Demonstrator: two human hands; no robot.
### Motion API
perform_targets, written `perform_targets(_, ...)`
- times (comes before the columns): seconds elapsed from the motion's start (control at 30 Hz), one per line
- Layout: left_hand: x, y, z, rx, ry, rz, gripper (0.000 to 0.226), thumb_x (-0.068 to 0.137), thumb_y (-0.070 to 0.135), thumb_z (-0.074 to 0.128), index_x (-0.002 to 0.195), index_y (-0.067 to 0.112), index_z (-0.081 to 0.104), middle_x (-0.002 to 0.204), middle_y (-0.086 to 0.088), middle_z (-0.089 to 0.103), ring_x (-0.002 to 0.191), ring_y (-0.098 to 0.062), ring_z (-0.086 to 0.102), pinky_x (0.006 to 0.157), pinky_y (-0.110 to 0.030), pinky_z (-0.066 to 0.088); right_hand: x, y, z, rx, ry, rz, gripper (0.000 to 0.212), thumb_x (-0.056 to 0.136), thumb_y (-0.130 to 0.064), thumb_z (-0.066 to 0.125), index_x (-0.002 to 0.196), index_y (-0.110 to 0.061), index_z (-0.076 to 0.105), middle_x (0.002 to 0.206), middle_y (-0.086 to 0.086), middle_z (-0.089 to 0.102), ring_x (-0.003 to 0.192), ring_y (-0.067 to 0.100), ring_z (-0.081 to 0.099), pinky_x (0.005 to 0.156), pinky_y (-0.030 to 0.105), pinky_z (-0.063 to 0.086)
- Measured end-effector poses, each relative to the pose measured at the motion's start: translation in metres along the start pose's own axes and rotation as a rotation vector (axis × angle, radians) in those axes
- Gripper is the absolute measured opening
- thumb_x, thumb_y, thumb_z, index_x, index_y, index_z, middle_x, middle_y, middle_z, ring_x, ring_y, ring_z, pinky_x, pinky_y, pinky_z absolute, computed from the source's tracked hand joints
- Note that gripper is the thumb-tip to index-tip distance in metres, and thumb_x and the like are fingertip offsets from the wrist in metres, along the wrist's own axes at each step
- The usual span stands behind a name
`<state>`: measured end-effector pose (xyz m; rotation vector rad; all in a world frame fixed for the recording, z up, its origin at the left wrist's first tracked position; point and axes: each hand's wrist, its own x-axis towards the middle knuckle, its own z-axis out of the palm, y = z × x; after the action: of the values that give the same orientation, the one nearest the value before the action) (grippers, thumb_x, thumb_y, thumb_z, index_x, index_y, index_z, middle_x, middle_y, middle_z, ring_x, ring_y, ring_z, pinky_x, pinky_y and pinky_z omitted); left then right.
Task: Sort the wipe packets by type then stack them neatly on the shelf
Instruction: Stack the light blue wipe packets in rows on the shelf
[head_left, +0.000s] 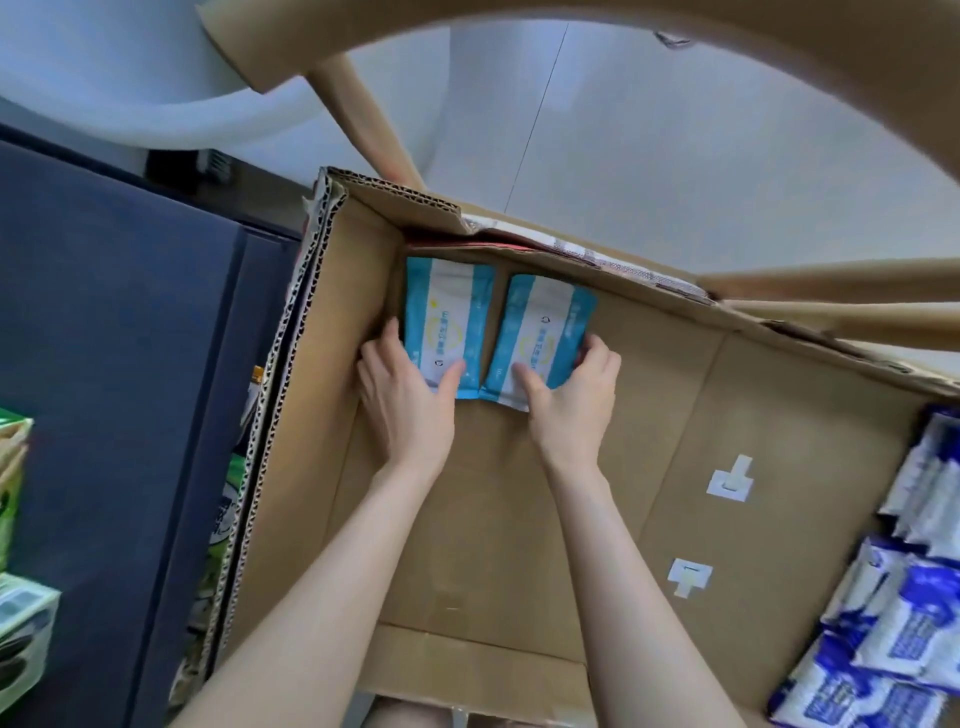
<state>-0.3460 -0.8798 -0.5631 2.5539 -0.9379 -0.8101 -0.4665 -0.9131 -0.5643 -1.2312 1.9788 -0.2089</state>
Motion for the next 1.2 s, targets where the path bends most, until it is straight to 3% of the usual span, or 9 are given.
perform_targets(0.17,0.006,0.005,-0.009,-0.020,-0.068,-0.026,0.051,0.075,0.028,0.077,0.112,0.004,0.051,0.114,-0.012,0.051,0.105,-0.029,0.049,0.085,-0.033,0.036,-0.003,-0.004,-0.007,0.167,-0.005,0.070,0.046,0.076,-0.019,0.078,0.112,-0.006,0.052,0.104,0.002,0.047,0.089,0.016,0.049,0.082,0.023,0.040)
perform_targets(0.4,-0.034,0.014,-0.038,-0.429,-0.153,-0.113,0.019,0.085,0.006,0.064,0.099,0.017,0.055,0.091,0.007,0.062,0.081,-0.008,0.061,0.072,-0.020,0.051,-0.037,0.001,-0.039,0.528,-0.024,0.228,0.028,0.081,-0.007,0.072,0.097,-0.012,0.050,0.086,-0.009,0.060,0.078,0.008,0.060,0.066,0.012,0.046)
perform_targets(0.5,-0.061,0.012,-0.054,-0.594,-0.158,-0.154,0.024,0.084,-0.003,0.062,0.102,0.012,0.060,0.091,0.007,0.065,0.077,0.002,0.061,0.066,-0.009,0.047,-0.061,0.008,-0.062,0.715,-0.090,0.278,0.026,0.083,0.001,0.066,0.102,-0.012,0.055,0.090,-0.004,0.069,0.075,0.001,0.066,0.068,0.017,0.053)
perform_targets(0.63,-0.101,0.002,-0.075,-0.766,-0.102,-0.245,0.021,0.078,-0.002,0.071,0.095,0.007,0.061,0.089,0.001,0.069,0.074,0.000,0.065,0.063,-0.011,0.048,-0.099,0.023,-0.091,0.907,-0.185,0.327,0.037,0.079,0.014,0.057,0.110,-0.008,0.058,0.097,0.006,0.073,0.091,0.024,0.068,0.082,0.038,0.054)
perform_targets(0.8,-0.164,-0.009,-0.106,-0.981,-0.100,-0.342,0.013,0.084,0.002,0.066,0.086,0.014,0.067,0.082,0.008,0.073,0.080,-0.003,0.066,0.068,-0.016,0.051,-0.159,0.039,-0.125,1.026,-0.319,0.364,0.039,0.082,0.014,0.053,0.116,-0.004,0.059,0.098,0.010,0.071,0.086,0.026,0.066,0.072,0.036,0.053)
perform_targets(0.9,-0.208,-0.023,-0.123,-1.043,-0.125,-0.390,0.008,0.089,0.007,0.061,0.089,0.012,0.068,0.092,0.000,0.073,0.092,-0.016,0.066,0.082,-0.032,0.051,-0.200,0.047,-0.146,0.999,-0.381,0.335,0.034,0.083,0.012,0.056,0.112,-0.007,0.058,0.094,0.006,0.072,0.081,0.022,0.067,0.067,0.033,0.054)
perform_targets(0.97,-0.241,-0.032,-0.135,-1.062,-0.088,-0.382,0.008,0.090,0.009,0.061,0.083,0.008,0.065,0.089,-0.003,0.072,0.091,-0.020,0.065,0.081,-0.036,0.050,-0.227,0.054,-0.161,0.953,-0.410,0.277,0.031,0.083,0.010,0.059,0.107,-0.009,0.057,0.091,0.005,0.073,0.076,0.018,0.068,0.063,0.029,0.054)
perform_targets(1.1,-0.315,-0.046,-0.161,-1.127,0.027,-0.324,0.008,0.090,0.008,0.060,0.082,0.007,0.065,0.079,0.004,0.073,0.076,-0.008,0.068,0.064,-0.021,0.054,-0.282,0.070,-0.188,0.912,-0.459,0.133,0.026,0.084,0.006,0.061,0.103,-0.011,0.060,0.093,0.005,0.073,0.076,0.016,0.067,0.064,0.025,0.052)
perform_targets(1.2,-0.366,-0.057,-0.184,-1.139,0.130,-0.271,0.007,0.089,0.008,0.062,0.084,0.010,0.066,0.081,0.004,0.071,0.074,-0.004,0.068,0.060,-0.017,0.052,-0.324,0.078,-0.209,0.934,-0.500,0.044,0.022,0.086,0.000,0.062,0.101,-0.016,0.064,0.094,0.004,0.073,0.079,0.017,0.066,0.068,0.025,0.053)
